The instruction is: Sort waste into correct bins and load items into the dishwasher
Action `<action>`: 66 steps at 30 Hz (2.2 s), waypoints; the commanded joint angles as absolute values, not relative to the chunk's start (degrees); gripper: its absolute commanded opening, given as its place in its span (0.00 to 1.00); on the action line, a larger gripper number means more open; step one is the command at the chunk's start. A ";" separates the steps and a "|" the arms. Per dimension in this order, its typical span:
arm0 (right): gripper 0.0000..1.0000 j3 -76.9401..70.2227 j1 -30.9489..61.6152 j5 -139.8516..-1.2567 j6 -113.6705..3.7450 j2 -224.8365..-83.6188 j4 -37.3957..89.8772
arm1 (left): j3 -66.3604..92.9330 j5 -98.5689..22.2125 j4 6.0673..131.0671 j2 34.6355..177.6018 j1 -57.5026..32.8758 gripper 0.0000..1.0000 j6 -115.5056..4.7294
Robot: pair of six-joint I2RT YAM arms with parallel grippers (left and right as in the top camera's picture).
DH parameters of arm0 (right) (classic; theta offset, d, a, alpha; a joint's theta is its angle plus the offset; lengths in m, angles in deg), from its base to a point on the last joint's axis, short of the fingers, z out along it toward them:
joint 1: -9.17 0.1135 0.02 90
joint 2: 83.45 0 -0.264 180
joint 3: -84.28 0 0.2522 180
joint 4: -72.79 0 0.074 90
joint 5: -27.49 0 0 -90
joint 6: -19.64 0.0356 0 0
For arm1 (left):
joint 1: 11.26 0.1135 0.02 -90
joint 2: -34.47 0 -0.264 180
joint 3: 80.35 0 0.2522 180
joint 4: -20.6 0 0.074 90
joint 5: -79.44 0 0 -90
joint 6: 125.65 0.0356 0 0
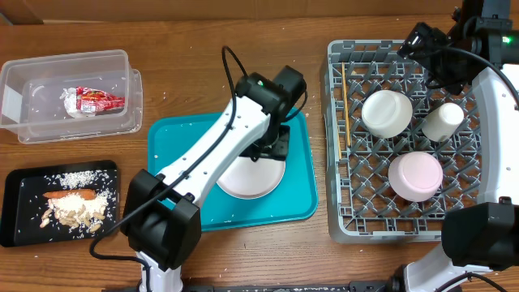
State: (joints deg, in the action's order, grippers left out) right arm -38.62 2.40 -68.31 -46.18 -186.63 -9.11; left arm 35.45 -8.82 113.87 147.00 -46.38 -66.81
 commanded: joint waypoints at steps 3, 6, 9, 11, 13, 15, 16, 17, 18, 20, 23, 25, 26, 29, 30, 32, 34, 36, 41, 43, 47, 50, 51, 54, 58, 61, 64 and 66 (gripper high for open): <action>1.00 -38.78 2.34 -68.86 -46.09 -186.35 -6.69 | 46.40 6.06 120.23 145.28 -39.49 0.57 -76.12; 1.00 -38.78 2.34 -68.77 -46.11 -186.35 -5.97 | 50.20 5.43 122.11 143.92 -33.85 0.60 -77.02; 1.00 -38.78 2.34 -68.79 -46.09 -186.35 -5.97 | 51.60 2.45 122.63 142.59 -26.99 0.72 -77.04; 1.00 -38.78 2.34 -71.90 -45.85 -186.35 -6.05 | 51.60 -1.04 122.81 142.35 -22.42 0.88 -77.02; 1.00 -38.78 2.34 -77.84 -45.87 -186.35 -6.93 | 51.40 -5.55 123.15 142.46 -17.94 1.00 -77.02; 1.00 -38.78 2.34 -83.29 -45.85 -186.35 -6.73 | 51.03 -8.82 123.90 142.46 -14.58 1.00 -76.99; 1.00 -38.78 2.34 -87.29 -45.89 -186.35 -5.88 | 50.86 -10.35 124.40 142.46 -12.74 1.00 -76.97; 1.00 -38.78 2.34 -89.60 -46.13 -186.35 -6.05 | 50.81 -10.86 124.93 142.46 -11.78 1.00 -76.93; 1.00 -38.78 2.36 -92.64 -46.11 -186.35 -5.86 | 50.81 -10.84 125.56 142.46 -10.90 1.00 -76.95; 1.00 -38.58 2.99 -97.80 -46.85 -186.35 -5.18 | 50.81 -9.98 126.04 142.46 -9.75 1.00 -76.71; 1.00 -38.56 6.62 -97.36 -50.50 -186.35 -6.03 | 50.81 -9.79 125.97 142.46 -8.91 1.00 -76.38; 1.00 -38.17 10.97 -91.00 -51.97 -186.37 -7.06 | 50.81 -9.81 125.65 142.46 -8.94 1.00 -76.38; 1.00 -37.84 12.94 -87.55 -51.92 -186.37 -7.34 | 50.81 -9.98 125.47 142.46 -8.96 1.00 -76.40; 1.00 -35.41 21.11 -74.78 -49.15 -186.50 -7.08 | 50.81 -10.20 125.21 142.48 -9.16 1.00 -76.40; 1.00 -34.41 23.63 -70.94 -46.68 -186.67 -6.62 | 50.81 -10.22 125.23 142.48 -9.16 1.00 -76.40; 1.00 -31.85 29.07 -63.46 -43.07 -187.05 -4.33 | 50.81 -10.18 125.49 142.48 -9.16 1.00 -76.36; 1.00 -30.43 32.70 -58.92 -43.12 -187.31 -2.21 | 50.81 -10.16 126.06 142.48 -9.16 1.00 -76.36; 1.00 -29.64 35.98 -55.05 -43.23 -187.35 -0.76 | 50.81 -10.09 126.46 142.48 -9.16 0.99 -76.34; 1.00 -28.79 39.39 -53.82 -43.29 -187.53 2.03 | 50.81 -9.98 126.56 142.48 -9.16 1.00 -76.36; 1.00 -27.28 39.52 -56.88 -43.31 -187.99 3.50 | 50.81 -9.98 126.48 142.48 -9.16 1.00 -76.36; 1.00 -23.85 39.54 -63.83 -43.38 -190.70 4.00 | 50.81 -10.00 126.41 142.48 -9.16 1.00 -76.38; 1.00 -22.17 39.54 -71.31 -45.91 -193.58 1.99 | 50.81 -10.00 126.19 142.48 -9.16 1.00 -76.38; 1.00 -21.99 39.54 -73.10 -46.42 -194.59 1.16 | 50.81 -10.00 126.06 142.48 -9.16 1.00 -76.36; 1.00 -21.71 39.74 -74.17 -46.35 -197.73 -1.55 | 50.81 -10.00 125.97 142.48 -9.16 1.00 -76.38; 1.00 -21.69 40.00 -74.19 -46.35 -201.58 -4.06 | 50.81 -9.98 125.69 142.48 -9.16 1.00 -76.36; 0.97 -21.69 40.09 -74.22 -46.35 -203.72 -5.40 | 50.81 -9.96 125.60 142.48 -9.16 1.00 -76.36; 0.84 -21.60 40.52 -74.19 -46.35 -204.47 -5.64 | 50.81 -9.96 125.60 142.48 -9.16 1.00 -76.36; 0.81 -21.27 41.22 -74.15 -46.39 -204.62 -5.13 | 50.81 -9.96 125.60 142.48 -9.16 1.00 -76.36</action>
